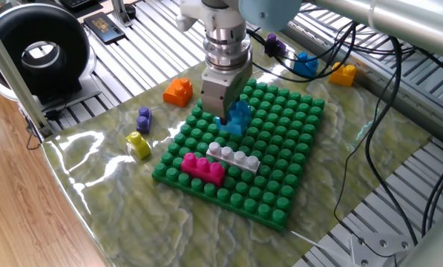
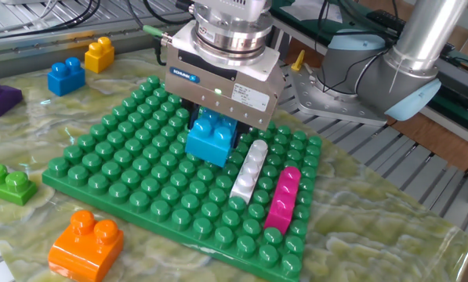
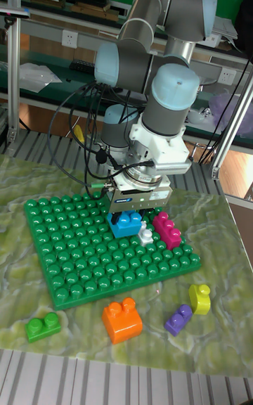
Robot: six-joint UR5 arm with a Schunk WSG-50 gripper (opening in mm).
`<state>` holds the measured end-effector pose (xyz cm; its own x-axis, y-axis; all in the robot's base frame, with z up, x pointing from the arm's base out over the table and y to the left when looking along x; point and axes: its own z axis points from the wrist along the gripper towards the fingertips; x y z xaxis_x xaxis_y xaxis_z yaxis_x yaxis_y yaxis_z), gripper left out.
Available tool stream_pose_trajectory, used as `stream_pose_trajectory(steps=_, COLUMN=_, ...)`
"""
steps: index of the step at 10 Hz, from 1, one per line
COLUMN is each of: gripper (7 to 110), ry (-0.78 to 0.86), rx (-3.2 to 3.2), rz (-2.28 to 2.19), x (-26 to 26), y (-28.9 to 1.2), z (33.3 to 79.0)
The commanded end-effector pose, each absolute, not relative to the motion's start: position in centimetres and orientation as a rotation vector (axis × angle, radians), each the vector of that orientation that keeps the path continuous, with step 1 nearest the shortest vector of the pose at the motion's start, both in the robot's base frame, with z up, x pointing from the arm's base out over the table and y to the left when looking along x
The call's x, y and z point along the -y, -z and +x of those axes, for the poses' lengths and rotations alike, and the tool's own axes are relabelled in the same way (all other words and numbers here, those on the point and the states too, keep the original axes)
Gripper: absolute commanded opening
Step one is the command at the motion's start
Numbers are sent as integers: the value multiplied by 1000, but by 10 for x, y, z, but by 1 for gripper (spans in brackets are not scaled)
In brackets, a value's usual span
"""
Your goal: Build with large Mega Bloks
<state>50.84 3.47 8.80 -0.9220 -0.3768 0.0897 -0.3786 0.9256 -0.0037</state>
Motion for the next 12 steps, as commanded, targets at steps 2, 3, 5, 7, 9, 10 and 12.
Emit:
stream_pose_trajectory(steps=2, gripper=7, ry=23, rx=3098, rz=642, x=-48, y=-77, z=525)
stream_pose_trajectory(steps=3, gripper=7, ry=-8, rx=3089, rz=660, x=-43, y=-79, z=520)
stream_pose_trajectory(steps=5, gripper=7, ry=6, rx=3076, rz=653, x=-44, y=-83, z=505)
stream_pose_trajectory(steps=7, gripper=7, ry=-1, rx=3091, rz=656, x=-40, y=-80, z=503)
stream_pose_trajectory(steps=9, gripper=7, ry=9, rx=3102, rz=648, x=-38, y=-76, z=499)
stream_pose_trajectory(steps=10, gripper=7, ry=7, rx=3089, rz=626, x=-34, y=-76, z=493)
stream_pose_trajectory(steps=12, gripper=7, ry=9, rx=3089, rz=623, x=-35, y=-74, z=493)
